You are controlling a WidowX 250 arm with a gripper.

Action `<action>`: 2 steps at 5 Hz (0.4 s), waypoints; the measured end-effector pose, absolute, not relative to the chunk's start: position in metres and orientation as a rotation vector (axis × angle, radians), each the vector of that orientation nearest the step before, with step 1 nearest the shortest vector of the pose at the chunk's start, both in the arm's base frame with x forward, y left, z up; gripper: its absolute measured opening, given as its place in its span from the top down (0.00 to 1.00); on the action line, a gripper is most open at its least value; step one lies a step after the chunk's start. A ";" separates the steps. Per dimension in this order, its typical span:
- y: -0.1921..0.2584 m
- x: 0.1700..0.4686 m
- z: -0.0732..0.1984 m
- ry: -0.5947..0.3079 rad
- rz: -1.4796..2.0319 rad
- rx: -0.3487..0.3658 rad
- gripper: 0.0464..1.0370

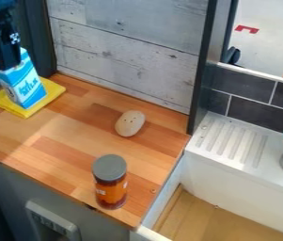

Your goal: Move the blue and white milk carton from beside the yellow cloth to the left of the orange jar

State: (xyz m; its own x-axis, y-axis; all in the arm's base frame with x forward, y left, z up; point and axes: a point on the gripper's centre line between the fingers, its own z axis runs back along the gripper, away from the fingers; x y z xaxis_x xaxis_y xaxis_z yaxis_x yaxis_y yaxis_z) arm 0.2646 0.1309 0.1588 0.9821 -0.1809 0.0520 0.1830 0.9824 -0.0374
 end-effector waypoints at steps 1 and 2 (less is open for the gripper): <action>0.121 0.253 0.145 -0.008 -0.271 -0.072 0.18; 0.117 0.240 0.125 0.047 -0.329 -0.076 0.18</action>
State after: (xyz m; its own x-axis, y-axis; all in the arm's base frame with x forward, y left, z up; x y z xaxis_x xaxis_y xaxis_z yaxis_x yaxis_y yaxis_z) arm 0.2401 0.1169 0.1252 0.9451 -0.3249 -0.0338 0.3213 0.9434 -0.0821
